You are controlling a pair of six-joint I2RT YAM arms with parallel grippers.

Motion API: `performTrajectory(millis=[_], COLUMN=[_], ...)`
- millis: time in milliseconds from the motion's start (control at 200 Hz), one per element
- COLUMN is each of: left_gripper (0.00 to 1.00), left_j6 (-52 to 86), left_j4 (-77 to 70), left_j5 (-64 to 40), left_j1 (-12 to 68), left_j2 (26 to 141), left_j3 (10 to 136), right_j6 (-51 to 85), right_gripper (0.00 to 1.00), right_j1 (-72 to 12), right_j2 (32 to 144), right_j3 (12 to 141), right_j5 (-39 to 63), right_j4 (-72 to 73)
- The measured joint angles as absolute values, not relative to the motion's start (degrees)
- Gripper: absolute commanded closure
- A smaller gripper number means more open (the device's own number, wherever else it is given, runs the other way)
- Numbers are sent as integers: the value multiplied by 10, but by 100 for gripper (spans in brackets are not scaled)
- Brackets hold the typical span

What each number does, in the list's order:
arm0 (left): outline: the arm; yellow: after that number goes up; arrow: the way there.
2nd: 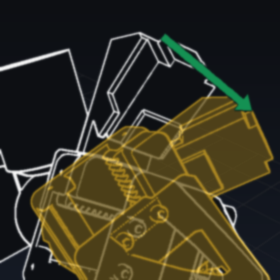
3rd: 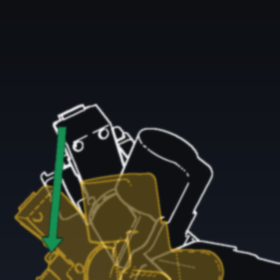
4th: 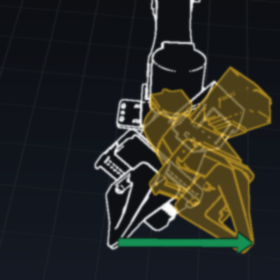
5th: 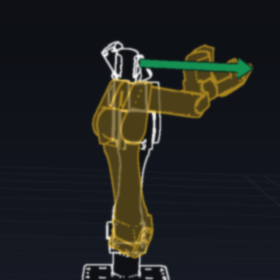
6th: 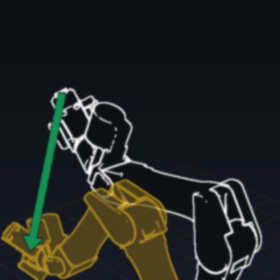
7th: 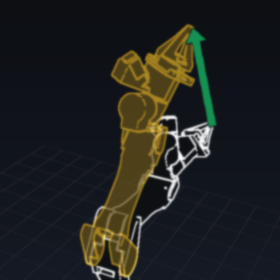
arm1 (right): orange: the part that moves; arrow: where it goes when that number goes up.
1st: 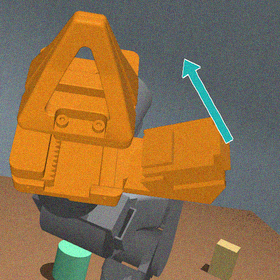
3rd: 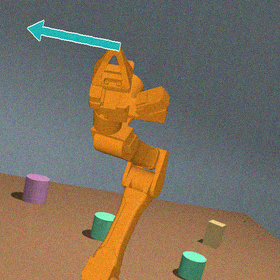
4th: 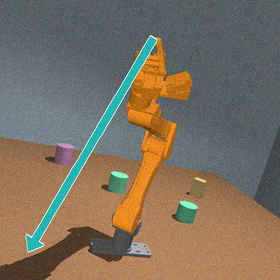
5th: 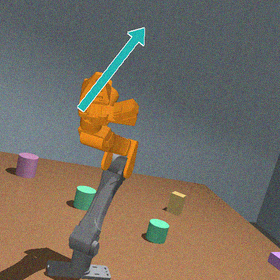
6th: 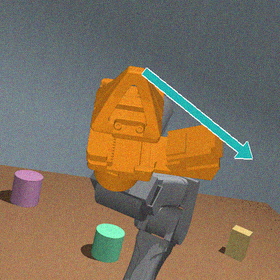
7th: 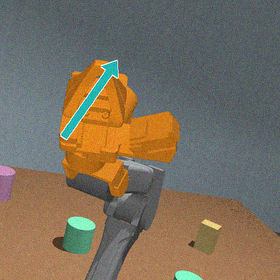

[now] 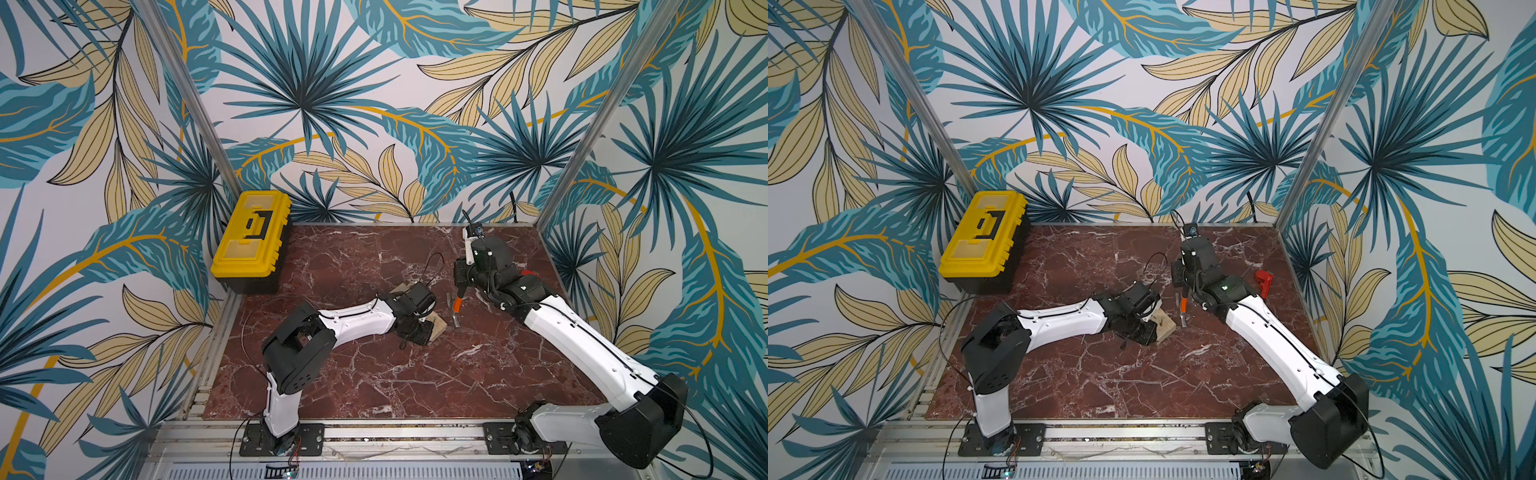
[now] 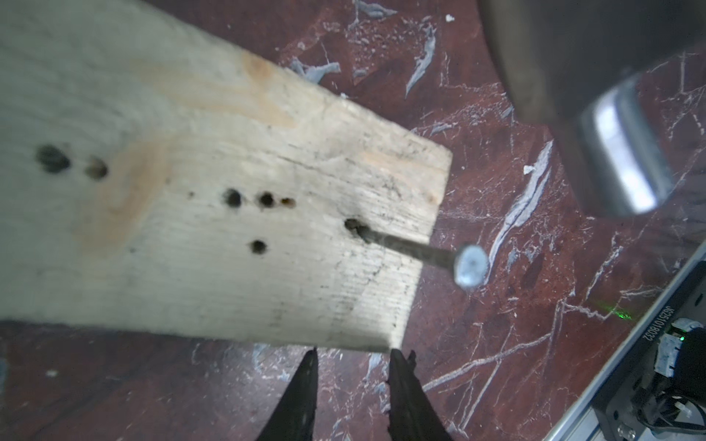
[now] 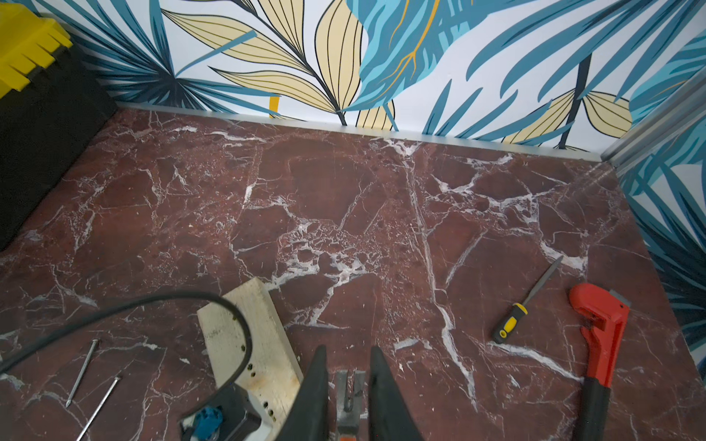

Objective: Use a claw hammer to pull out a nail
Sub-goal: Adjust the mounting plate at the center of the board.

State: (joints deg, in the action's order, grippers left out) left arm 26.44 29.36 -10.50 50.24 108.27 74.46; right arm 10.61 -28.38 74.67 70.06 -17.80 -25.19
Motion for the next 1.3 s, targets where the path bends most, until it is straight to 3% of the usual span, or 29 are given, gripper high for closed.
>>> performTrajectory(millis=[235,411,811,1302], left_gripper=[64,64,64,65], left_j6=[244,213,171,150], left_j4=[305,319,331,362], left_j5=[-98,-94,-77,-66], left_j1=[425,373,360,353], left_j2=[1024,1058,1263,1334], left_j3=[738,837,1061,1106], right_j6=[114,134,187,215], right_gripper=[100,100,100,100], right_j1=[-284,-284,-284,-284], right_j2=[727,656,555,531], right_j3=[695,659,606,580], right_j5=[-161,-148,-116,-106], right_j4=[-250,-255,-288,-304])
